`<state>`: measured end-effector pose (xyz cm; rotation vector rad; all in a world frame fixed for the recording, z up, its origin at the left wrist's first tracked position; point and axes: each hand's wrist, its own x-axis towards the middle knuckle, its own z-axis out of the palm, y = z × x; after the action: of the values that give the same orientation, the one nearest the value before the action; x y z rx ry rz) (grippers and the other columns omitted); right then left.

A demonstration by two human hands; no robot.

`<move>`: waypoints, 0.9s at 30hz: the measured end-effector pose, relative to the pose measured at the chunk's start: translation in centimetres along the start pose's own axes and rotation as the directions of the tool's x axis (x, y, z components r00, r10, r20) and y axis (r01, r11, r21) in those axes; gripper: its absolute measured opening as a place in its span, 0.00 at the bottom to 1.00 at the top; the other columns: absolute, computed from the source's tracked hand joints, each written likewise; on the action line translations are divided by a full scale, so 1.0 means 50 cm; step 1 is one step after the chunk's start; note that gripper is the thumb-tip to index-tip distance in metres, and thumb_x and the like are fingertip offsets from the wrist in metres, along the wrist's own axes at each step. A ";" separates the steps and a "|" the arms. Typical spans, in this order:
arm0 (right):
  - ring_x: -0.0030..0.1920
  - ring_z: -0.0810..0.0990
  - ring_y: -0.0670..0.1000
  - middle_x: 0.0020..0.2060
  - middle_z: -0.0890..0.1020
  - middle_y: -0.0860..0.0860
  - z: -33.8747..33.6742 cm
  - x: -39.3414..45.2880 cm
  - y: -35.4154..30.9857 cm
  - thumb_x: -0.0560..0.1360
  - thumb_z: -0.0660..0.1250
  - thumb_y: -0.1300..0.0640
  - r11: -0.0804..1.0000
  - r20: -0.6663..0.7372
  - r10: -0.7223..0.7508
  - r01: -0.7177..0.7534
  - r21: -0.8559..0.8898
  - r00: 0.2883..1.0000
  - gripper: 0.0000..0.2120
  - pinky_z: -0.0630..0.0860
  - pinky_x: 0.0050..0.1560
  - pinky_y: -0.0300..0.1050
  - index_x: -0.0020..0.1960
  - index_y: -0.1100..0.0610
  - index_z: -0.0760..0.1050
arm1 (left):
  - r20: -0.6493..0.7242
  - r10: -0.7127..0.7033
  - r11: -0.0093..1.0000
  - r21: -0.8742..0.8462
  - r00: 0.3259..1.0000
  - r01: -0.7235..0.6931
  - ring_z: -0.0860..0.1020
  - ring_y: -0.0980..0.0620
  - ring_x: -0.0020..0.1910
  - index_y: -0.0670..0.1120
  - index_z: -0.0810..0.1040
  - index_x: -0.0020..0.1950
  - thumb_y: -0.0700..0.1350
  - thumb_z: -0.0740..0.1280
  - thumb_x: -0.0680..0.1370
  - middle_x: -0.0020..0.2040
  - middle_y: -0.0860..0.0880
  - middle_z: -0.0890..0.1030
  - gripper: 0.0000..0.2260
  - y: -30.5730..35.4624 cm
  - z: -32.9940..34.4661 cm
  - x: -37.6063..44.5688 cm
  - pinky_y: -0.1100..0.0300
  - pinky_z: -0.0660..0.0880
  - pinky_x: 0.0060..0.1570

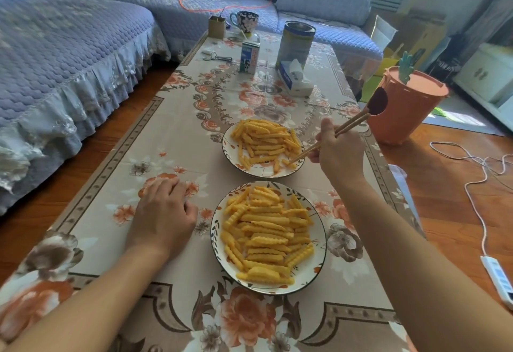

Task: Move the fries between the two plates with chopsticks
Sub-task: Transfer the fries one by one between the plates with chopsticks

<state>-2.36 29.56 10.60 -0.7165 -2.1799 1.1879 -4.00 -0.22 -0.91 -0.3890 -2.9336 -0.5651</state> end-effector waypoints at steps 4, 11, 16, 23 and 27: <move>0.26 0.84 0.51 0.33 0.84 0.60 -0.031 -0.007 -0.015 0.84 0.61 0.46 0.997 -0.046 0.008 -0.004 0.074 0.999 0.22 0.83 0.31 0.44 0.42 0.61 0.79 | 0.009 0.003 1.000 0.001 1.000 -0.003 0.72 0.42 0.69 0.44 0.78 0.66 0.50 0.57 0.75 0.65 0.42 0.78 0.23 0.000 -0.001 -0.001 0.44 0.67 0.73; 0.30 0.84 0.61 0.26 0.82 0.57 -0.134 -0.051 -0.042 0.85 0.61 0.49 0.992 0.220 -0.062 0.036 0.121 0.974 0.22 0.85 0.36 0.58 0.41 0.64 0.79 | 0.011 0.000 1.000 0.003 1.000 0.000 0.71 0.40 0.69 0.43 0.79 0.66 0.48 0.59 0.77 0.66 0.41 0.78 0.21 0.000 -0.001 -0.002 0.43 0.66 0.73; 0.28 0.83 0.60 0.25 0.81 0.56 -0.145 -0.084 -0.022 0.84 0.62 0.49 0.997 0.305 -0.050 0.030 0.071 0.951 0.21 0.84 0.38 0.62 0.41 0.63 0.80 | 0.011 -0.003 1.000 0.003 1.000 0.003 0.71 0.40 0.70 0.43 0.79 0.67 0.49 0.58 0.76 0.67 0.40 0.78 0.23 0.001 0.000 -0.003 0.43 0.66 0.73; 0.29 0.84 0.57 0.28 0.82 0.57 -0.165 -0.058 -0.018 0.84 0.62 0.51 0.993 0.227 -0.054 0.028 0.114 0.972 0.19 0.84 0.33 0.51 0.44 0.64 0.80 | 0.007 0.002 1.000 0.006 1.000 -0.002 0.71 0.40 0.69 0.43 0.79 0.66 0.50 0.56 0.75 0.66 0.40 0.78 0.24 0.000 0.003 -0.002 0.43 0.66 0.73; 0.32 0.86 0.58 0.29 0.83 0.54 -0.128 -0.026 -0.011 0.84 0.63 0.49 0.984 0.132 -0.035 0.012 0.177 0.991 0.18 0.85 0.36 0.51 0.45 0.62 0.81 | -0.004 0.006 1.000 0.010 1.000 -0.006 0.71 0.40 0.69 0.42 0.79 0.66 0.50 0.57 0.75 0.66 0.40 0.78 0.24 -0.003 0.005 0.001 0.43 0.66 0.73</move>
<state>2.82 32.06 13.71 -0.5487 -2.1503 1.4323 -4.09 -0.24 -1.18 -0.3954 -2.9292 -0.5498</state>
